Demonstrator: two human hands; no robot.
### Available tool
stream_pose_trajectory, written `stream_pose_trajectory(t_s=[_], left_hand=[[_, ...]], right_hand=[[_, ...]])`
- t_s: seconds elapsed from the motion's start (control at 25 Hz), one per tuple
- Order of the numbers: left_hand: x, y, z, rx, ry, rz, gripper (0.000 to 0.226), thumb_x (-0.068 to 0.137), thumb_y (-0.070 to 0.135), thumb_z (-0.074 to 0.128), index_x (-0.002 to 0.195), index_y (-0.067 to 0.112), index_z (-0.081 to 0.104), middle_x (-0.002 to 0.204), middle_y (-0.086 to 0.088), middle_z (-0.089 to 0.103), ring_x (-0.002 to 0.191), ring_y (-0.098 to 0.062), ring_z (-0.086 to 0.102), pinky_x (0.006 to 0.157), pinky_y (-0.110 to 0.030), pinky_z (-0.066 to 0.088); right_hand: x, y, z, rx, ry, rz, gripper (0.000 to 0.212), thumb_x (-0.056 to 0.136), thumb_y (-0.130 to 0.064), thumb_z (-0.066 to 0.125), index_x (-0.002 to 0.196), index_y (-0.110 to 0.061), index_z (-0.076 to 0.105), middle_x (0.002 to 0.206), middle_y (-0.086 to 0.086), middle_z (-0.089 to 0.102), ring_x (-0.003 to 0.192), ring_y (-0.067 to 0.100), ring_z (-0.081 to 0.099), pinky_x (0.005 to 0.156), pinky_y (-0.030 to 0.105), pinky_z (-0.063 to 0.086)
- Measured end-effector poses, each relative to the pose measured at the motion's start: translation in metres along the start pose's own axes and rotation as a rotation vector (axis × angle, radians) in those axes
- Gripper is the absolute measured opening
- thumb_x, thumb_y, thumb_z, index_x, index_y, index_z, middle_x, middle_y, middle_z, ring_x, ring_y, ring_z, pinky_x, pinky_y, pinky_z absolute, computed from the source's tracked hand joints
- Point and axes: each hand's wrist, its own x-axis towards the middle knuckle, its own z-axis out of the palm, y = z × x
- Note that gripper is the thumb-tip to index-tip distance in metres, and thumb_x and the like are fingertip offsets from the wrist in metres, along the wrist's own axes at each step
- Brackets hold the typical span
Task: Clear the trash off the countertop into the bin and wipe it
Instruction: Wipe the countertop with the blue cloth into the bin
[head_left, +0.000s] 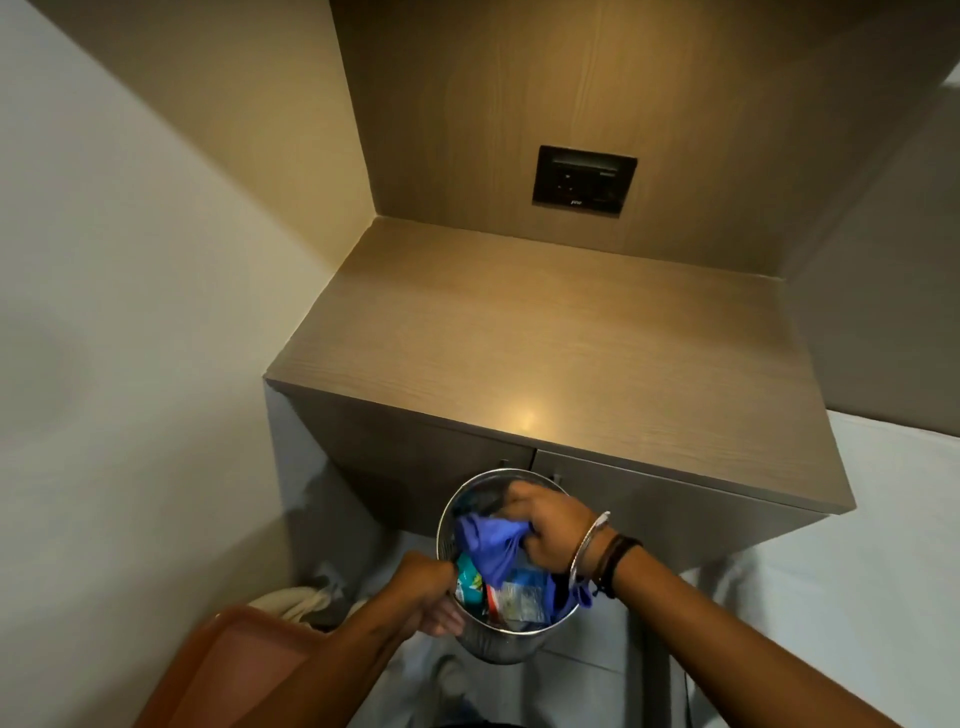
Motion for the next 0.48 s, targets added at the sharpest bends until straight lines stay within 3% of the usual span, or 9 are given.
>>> stream_pose_trajectory(t_s=[0.16, 0.28, 0.36, 0.48], left_hand=[[-0.002, -0.001, 0.001, 0.005, 0.048, 0.005, 0.034, 0.094, 0.018, 0.049, 0.096, -0.006, 0.072, 0.073, -0.017, 0.077, 0.050, -0.019, 0.072, 0.045, -0.022, 0.054], [0.003, -0.003, 0.001, 0.020, 0.054, 0.001, 0.034, 0.094, 0.019, 0.049, 0.091, -0.004, 0.073, 0.070, -0.015, 0.077, 0.055, -0.021, 0.073, 0.047, -0.023, 0.055], [0.006, -0.004, 0.001, 0.009, 0.066, -0.013, 0.033, 0.095, 0.019, 0.049, 0.089, -0.003, 0.072, 0.061, -0.012, 0.075, 0.049, -0.019, 0.071, 0.044, -0.021, 0.054], [0.010, -0.009, 0.003, -0.013, 0.072, -0.022, 0.034, 0.096, 0.022, 0.050, 0.087, -0.002, 0.071, 0.056, -0.011, 0.074, 0.046, -0.018, 0.072, 0.042, -0.020, 0.053]], right_hand=[[0.001, 0.001, -0.067, 0.013, 0.375, 0.010, 0.027, 0.078, -0.019, 0.047, 0.098, -0.025, 0.064, 0.095, -0.004, 0.057, 0.083, 0.015, 0.055, 0.068, 0.027, 0.046], [0.021, 0.023, -0.113, -0.042, 0.650, 0.084, 0.046, 0.068, -0.008, 0.046, 0.110, -0.018, 0.065, 0.108, 0.005, 0.063, 0.093, 0.028, 0.059, 0.071, 0.039, 0.052], [0.042, 0.037, -0.122, -0.062, 0.627, 0.194, 0.047, 0.068, -0.003, 0.047, 0.111, -0.013, 0.065, 0.115, 0.011, 0.065, 0.102, 0.033, 0.060, 0.079, 0.041, 0.053], [0.063, 0.042, -0.093, 0.003, 0.427, 0.308, 0.039, 0.072, 0.001, 0.052, 0.107, -0.006, 0.067, 0.118, 0.016, 0.065, 0.113, 0.036, 0.056, 0.093, 0.040, 0.047]])
